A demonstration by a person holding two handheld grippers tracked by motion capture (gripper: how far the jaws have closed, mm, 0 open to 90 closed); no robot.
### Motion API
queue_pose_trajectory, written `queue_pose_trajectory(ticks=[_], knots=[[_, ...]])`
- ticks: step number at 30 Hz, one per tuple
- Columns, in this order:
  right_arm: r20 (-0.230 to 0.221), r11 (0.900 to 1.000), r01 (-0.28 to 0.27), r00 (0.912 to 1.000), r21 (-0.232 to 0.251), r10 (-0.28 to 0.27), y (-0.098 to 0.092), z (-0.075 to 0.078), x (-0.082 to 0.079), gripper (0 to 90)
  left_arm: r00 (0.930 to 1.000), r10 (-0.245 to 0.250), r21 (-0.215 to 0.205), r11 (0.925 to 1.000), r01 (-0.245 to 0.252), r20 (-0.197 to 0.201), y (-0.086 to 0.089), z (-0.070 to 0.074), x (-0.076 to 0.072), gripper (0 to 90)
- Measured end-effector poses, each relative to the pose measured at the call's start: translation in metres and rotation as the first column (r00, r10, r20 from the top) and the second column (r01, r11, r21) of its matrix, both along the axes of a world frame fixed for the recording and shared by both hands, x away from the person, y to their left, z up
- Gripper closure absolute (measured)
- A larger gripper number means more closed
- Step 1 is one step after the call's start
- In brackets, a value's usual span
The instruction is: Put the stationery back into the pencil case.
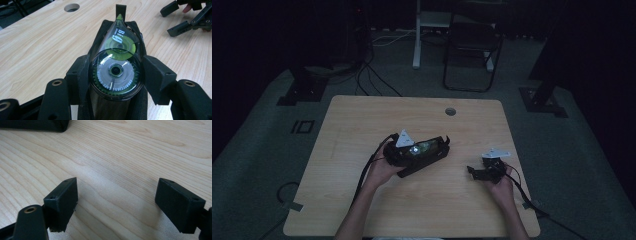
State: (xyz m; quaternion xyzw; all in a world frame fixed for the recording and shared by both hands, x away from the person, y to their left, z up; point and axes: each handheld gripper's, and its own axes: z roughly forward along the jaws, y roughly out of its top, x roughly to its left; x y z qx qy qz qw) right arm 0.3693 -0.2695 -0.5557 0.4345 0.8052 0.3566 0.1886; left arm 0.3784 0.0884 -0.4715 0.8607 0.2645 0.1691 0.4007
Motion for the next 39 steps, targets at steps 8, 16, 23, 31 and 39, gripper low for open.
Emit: queue_pose_trajectory(ticks=[8,16,23,31,39], knots=[[0.0,1.0,0.0,1.0,0.0,0.0,0.0,0.0,0.0,18.4,1.0,0.003,0.011,0.9999,-0.003,-0.007,-0.002,-0.004,0.003,41.5],[0.0,1.0,0.0,1.0,0.0,0.0,0.0,0.0,0.0,18.4,0.9999,0.003,0.016,0.9999,-0.002,-0.013,-0.002,-0.006,0.005,41.5],[0.0,1.0,0.0,1.0,0.0,0.0,0.0,0.0,0.0,18.4,0.9998,-0.001,0.02,0.9998,0.002,-0.02,-0.003,-0.009,0.007,41.4],[0.0,1.0,0.0,1.0,-0.001,0.0,0.0,0.0,0.0,18.4,0.9996,-0.004,0.02,0.9998,0.005,-0.027,-0.003,-0.01,0.008,41.4],[0.0,1.0,0.0,1.0,0.0,0.0,0.0,0.0,0.0,18.4,0.9995,-0.01,0.021,0.9997,0.011,-0.03,-0.003,-0.011,0.009,41.3]])
